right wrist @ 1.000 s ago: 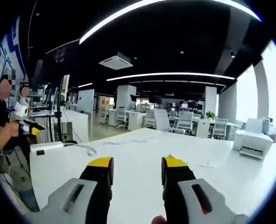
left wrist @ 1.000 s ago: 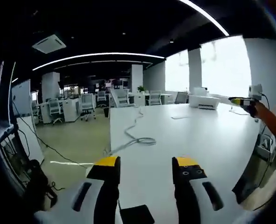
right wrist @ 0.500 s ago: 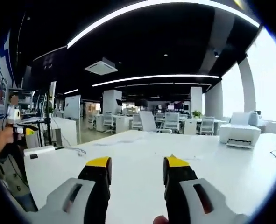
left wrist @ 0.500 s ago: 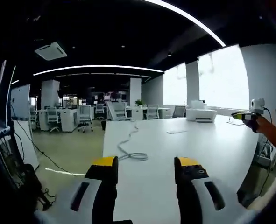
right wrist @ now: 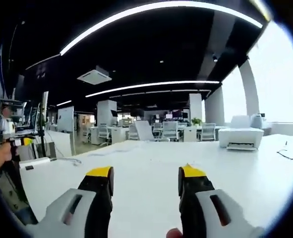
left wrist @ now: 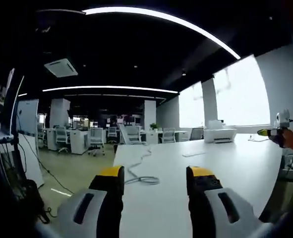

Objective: Pick up the power strip scattered on the table, fix it on the side mounting bracket of the table, and press the switch

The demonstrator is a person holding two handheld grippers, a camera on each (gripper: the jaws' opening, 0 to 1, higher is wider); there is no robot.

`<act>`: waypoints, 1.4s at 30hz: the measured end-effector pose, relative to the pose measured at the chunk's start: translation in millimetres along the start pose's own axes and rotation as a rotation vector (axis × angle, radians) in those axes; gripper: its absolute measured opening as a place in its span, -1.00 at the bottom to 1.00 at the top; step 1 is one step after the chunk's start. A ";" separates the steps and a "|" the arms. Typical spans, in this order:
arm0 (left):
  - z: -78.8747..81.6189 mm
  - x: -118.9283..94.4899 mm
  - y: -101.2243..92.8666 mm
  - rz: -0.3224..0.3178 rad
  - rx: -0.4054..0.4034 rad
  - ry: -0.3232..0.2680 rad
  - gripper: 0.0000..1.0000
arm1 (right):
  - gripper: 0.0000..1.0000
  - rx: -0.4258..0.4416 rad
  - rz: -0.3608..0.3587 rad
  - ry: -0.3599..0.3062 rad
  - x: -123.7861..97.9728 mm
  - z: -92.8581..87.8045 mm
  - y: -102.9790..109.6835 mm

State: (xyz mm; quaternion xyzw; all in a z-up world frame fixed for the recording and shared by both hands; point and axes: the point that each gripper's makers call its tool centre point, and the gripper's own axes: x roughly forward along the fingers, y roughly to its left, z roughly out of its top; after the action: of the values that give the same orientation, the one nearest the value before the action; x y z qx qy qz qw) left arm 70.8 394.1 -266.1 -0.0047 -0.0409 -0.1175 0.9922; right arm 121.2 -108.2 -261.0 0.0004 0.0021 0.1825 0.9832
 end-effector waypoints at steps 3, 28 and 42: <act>-6.3 0.4 -1.5 0.005 -0.003 0.004 0.11 | 0.05 -0.038 -0.036 0.009 -3.8 -6.9 -5.8; -17.5 -3.5 7.3 0.215 0.025 -0.049 0.26 | 0.18 0.025 -0.203 -0.010 -28.0 -37.9 -32.7; -17.9 -1.8 8.9 0.219 0.021 -0.053 0.24 | 0.18 0.030 -0.208 -0.013 -27.6 -35.4 -34.6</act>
State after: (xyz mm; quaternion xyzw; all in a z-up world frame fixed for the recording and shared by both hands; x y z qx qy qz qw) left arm 72.6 402.8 -284.1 -0.0018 -0.0675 -0.0077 0.9977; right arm 107.8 -150.4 -296.3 0.0159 -0.0015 0.0793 0.9967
